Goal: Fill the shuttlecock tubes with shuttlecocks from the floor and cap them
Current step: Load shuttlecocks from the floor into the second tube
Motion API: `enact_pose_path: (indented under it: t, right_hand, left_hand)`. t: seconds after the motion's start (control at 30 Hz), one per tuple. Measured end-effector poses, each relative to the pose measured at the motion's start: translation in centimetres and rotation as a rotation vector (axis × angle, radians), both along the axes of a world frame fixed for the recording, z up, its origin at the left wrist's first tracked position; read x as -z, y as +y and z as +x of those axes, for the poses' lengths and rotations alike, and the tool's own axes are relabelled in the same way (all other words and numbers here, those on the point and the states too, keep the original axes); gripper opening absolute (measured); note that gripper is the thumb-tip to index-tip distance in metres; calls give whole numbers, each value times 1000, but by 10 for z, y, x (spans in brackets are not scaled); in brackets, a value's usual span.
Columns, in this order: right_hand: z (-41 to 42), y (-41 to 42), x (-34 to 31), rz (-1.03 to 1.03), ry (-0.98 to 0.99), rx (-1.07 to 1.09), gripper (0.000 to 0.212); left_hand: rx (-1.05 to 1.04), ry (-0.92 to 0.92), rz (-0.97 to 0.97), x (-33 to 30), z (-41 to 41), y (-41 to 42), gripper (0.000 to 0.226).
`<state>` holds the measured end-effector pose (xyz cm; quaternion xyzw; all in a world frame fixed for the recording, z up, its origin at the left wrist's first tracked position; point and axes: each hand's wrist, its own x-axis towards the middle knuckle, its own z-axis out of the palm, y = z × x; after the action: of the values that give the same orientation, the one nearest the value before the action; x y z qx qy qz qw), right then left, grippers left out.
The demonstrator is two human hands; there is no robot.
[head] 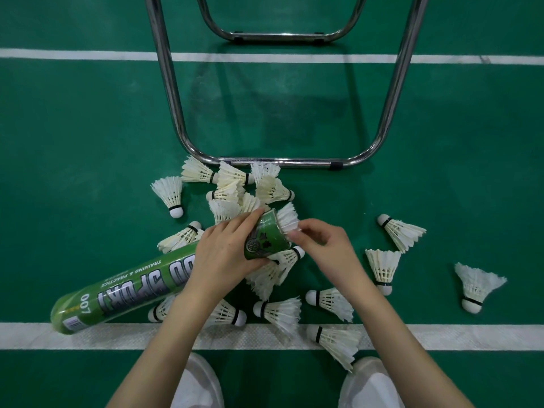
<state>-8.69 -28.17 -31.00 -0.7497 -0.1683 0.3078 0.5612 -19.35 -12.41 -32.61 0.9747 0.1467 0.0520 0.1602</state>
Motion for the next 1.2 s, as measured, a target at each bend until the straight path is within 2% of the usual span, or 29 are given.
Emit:
enact_pose_path:
  t: [0.1, 0.27, 0.53, 0.63, 0.8, 1.0, 1.1, 1.2]
  right_hand:
    - [-4, 11, -3, -18, 18, -120, 10]
    - [-6, 23, -4, -30, 47, -217, 11]
    - [-6, 25, 3, -31, 151, -294, 10]
    - [-5, 20, 5, -25, 119, -304, 10]
    - [4, -4, 5, 70, 134, -21, 13]
    - [29, -73, 22, -70, -91, 376, 15]
    - [39, -109, 33, -146, -148, 596, 17]
    - [48, -127, 43, -212, -169, 717, 23]
  left_hand:
    - [-2, -11, 2, 0, 0, 1, 91]
    - [-14, -13, 5, 0, 1, 3, 89]
    - [17, -23, 34, 3, -1, -1, 88]
    - [30, -29, 32, 4, -2, -5, 88]
    - [33, -14, 15, 2, -3, -8, 92]
    - [62, -43, 55, -2, 5, -19, 93]
    - [68, -40, 81, 2, 5, -21, 93]
    - [68, -43, 84, 4, 4, -21, 93]
